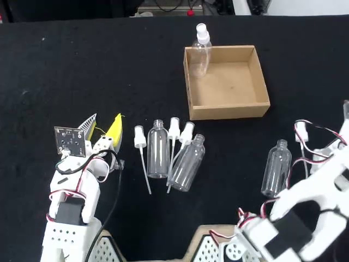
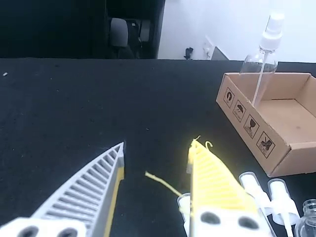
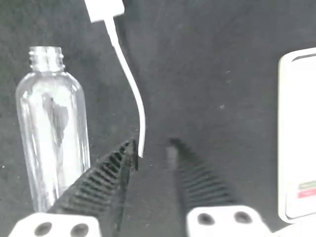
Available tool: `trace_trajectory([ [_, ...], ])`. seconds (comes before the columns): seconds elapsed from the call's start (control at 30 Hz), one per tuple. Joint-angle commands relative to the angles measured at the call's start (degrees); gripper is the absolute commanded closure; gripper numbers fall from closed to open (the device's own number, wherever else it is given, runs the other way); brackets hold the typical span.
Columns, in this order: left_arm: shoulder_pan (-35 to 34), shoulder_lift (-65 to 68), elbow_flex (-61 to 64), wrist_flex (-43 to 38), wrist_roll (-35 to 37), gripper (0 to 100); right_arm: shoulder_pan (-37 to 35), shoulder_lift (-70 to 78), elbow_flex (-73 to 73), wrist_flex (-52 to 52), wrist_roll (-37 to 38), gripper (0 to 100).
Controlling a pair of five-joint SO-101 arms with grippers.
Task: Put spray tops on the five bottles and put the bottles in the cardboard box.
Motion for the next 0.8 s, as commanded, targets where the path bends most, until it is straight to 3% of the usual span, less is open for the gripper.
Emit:
trace_trajectory([
  [0.0,0.57,-0.88,1.27,0.09,-0.44,80,-3.25,-7.43,0.04,5.63,0.18,75.9],
  [0.17,0.57,-0.88,1.27,0.00,-0.44,80,-11.34,-11.91,-0.75,13.19,-5.36,78.7],
  [0.37,0.57,-0.88,1.27,0.09,-0.44,80,-23.91,-8.31,1.54,9.41,-17.32,80.8],
  [0.77,0.75,-0.88,1.27,0.09,-0.44,80,-23.21,4.79,-3.65,3.43,-16.35,72.3],
])
